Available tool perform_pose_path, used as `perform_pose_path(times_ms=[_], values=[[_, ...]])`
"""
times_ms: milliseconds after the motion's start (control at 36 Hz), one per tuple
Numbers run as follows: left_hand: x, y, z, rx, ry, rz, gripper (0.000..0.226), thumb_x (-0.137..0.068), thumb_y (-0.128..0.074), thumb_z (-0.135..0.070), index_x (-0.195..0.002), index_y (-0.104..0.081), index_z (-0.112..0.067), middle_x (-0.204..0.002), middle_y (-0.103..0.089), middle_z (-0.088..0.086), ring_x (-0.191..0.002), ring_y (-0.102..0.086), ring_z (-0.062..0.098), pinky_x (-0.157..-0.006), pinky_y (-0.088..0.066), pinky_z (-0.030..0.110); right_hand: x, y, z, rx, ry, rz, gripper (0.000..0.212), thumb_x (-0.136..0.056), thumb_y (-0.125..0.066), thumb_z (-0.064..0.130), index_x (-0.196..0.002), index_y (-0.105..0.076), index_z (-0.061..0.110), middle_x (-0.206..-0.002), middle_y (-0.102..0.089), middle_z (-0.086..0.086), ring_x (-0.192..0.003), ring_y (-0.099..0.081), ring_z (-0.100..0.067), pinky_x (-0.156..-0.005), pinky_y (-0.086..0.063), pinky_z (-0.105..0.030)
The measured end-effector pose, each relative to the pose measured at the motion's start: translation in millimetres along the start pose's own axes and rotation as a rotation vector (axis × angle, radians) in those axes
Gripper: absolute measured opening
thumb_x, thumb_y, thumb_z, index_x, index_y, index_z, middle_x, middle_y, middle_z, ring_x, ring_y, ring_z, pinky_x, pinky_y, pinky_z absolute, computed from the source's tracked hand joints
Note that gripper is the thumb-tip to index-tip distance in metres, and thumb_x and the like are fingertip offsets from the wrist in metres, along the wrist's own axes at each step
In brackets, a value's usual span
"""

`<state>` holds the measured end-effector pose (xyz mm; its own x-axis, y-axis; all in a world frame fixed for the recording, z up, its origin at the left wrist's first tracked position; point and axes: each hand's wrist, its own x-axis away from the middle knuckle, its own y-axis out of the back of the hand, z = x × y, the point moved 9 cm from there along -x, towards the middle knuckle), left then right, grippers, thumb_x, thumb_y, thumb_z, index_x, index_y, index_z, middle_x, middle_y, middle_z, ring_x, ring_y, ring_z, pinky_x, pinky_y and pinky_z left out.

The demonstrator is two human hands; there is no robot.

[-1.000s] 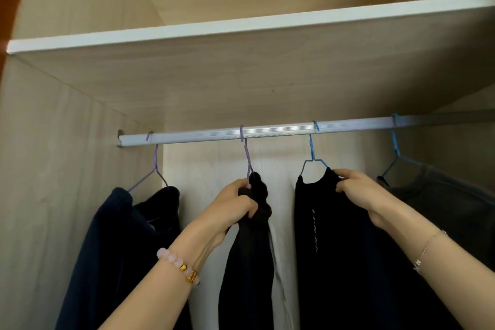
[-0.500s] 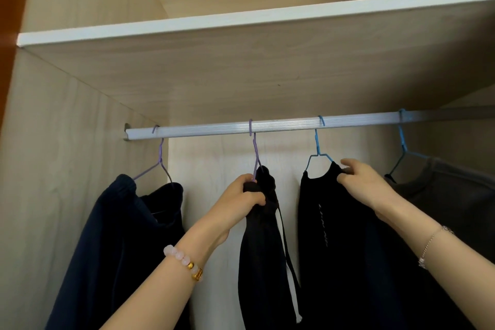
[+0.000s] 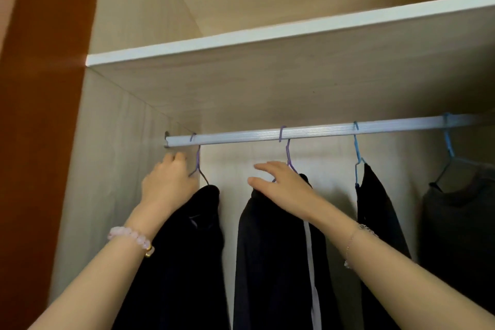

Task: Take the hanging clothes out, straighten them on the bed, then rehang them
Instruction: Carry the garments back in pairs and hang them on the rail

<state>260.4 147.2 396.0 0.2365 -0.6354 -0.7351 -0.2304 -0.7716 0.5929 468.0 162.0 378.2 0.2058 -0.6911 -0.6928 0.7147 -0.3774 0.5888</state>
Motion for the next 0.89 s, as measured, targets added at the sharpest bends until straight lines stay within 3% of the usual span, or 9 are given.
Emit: perform_pose_path(times_ms=[56, 111, 222, 361, 472, 694, 778, 889], values=[[-4.4, -15.7, 25.0, -0.039, 0.080, 0.102, 0.048, -0.094, -0.051, -0.027, -0.138, -0.044, -0.009, -0.145, -0.043, 0.012, -0.129, -0.048, 0.035, -0.099, -0.042, 0.042, -2.3, -15.5, -5.7, 0.032, -0.023, 0.053, 0.047, -0.084, -0.047, 0.054, -0.124, -0.057, 0.031, -0.147, -0.035, 0.007, -0.135, -0.034, -0.015, -0.113, -0.028, -0.040], [-5.6, -30.9, 43.1, -0.050, 0.108, 0.169, 0.043, -0.095, -0.050, -0.031, -0.132, -0.050, -0.010, -0.138, -0.051, 0.013, -0.123, -0.053, 0.035, -0.095, -0.044, 0.039, -2.0, -25.3, -10.9, 0.048, -0.032, 0.084, 0.049, -0.079, -0.044, 0.061, -0.112, -0.062, 0.030, -0.134, -0.048, 0.009, -0.128, -0.042, -0.015, -0.107, -0.036, -0.040], [-7.9, -39.4, 54.6, -0.082, 0.066, 0.079, 0.030, -0.100, -0.043, -0.029, -0.115, -0.062, -0.011, -0.119, -0.064, 0.015, -0.109, -0.060, 0.038, -0.081, -0.044, 0.036, -1.6, -24.7, -23.5, 0.046, -0.065, 0.040, 0.047, -0.076, -0.043, 0.065, -0.105, -0.059, 0.031, -0.122, -0.053, 0.014, -0.113, -0.050, -0.011, -0.095, -0.044, -0.036], [-16.2, -49.7, 54.3, -0.016, 0.024, -0.005, 0.024, -0.095, -0.046, -0.013, -0.106, -0.067, -0.006, -0.107, -0.070, 0.018, -0.101, -0.062, 0.042, -0.083, -0.051, 0.041, 1.4, -22.3, -31.3, 0.037, -0.094, 0.023, 0.035, -0.082, -0.045, 0.056, -0.103, -0.054, 0.028, -0.119, -0.047, 0.016, -0.109, -0.050, -0.013, -0.089, -0.043, -0.032], [-14.5, -55.8, 49.0, 0.001, 0.018, -0.052, 0.025, -0.090, -0.048, -0.003, -0.103, -0.069, -0.004, -0.102, -0.070, 0.022, -0.096, -0.063, 0.045, -0.070, -0.043, 0.036, 4.3, -19.4, -37.9, 0.021, -0.122, -0.032, 0.029, -0.081, -0.045, 0.050, -0.100, -0.052, 0.029, -0.107, -0.045, 0.017, -0.105, -0.052, -0.014, -0.090, -0.043, -0.034], [-16.1, -63.2, 36.6, 0.023, -0.048, -0.078, 0.024, -0.092, -0.047, -0.004, -0.103, -0.069, -0.004, -0.096, -0.069, 0.018, -0.090, -0.064, 0.041, -0.070, -0.046, 0.037, 9.7, -14.0, -42.6, 0.028, -0.101, -0.079, 0.035, -0.088, -0.043, 0.041, -0.113, -0.052, 0.019, -0.125, -0.050, 0.011, -0.095, -0.046, -0.012, -0.082, -0.039, -0.030], [-12.6, -61.3, 28.5, 0.009, -0.058, -0.073, 0.022, -0.091, -0.047, -0.003, -0.098, -0.068, -0.004, -0.081, -0.062, 0.013, -0.086, -0.062, 0.041, -0.066, -0.040, 0.034, 11.1, -13.6, -43.9, 0.027, -0.086, -0.081, 0.032, -0.088, -0.042, 0.041, -0.109, -0.054, 0.020, -0.126, -0.049, 0.012, -0.095, -0.047, -0.012, -0.081, -0.039, -0.029], [-4.6, -58.2, 14.2, -0.014, -0.074, -0.051, 0.018, -0.091, -0.046, 0.000, -0.085, -0.060, -0.010, -0.059, -0.034, -0.002, -0.071, -0.047, 0.035, -0.065, -0.037, 0.033, 11.1, -13.5, -44.9, 0.026, -0.077, -0.082, 0.029, -0.089, -0.041, 0.040, -0.106, -0.055, 0.020, -0.127, -0.048, 0.013, -0.098, -0.048, -0.012, -0.081, -0.039, -0.028]])
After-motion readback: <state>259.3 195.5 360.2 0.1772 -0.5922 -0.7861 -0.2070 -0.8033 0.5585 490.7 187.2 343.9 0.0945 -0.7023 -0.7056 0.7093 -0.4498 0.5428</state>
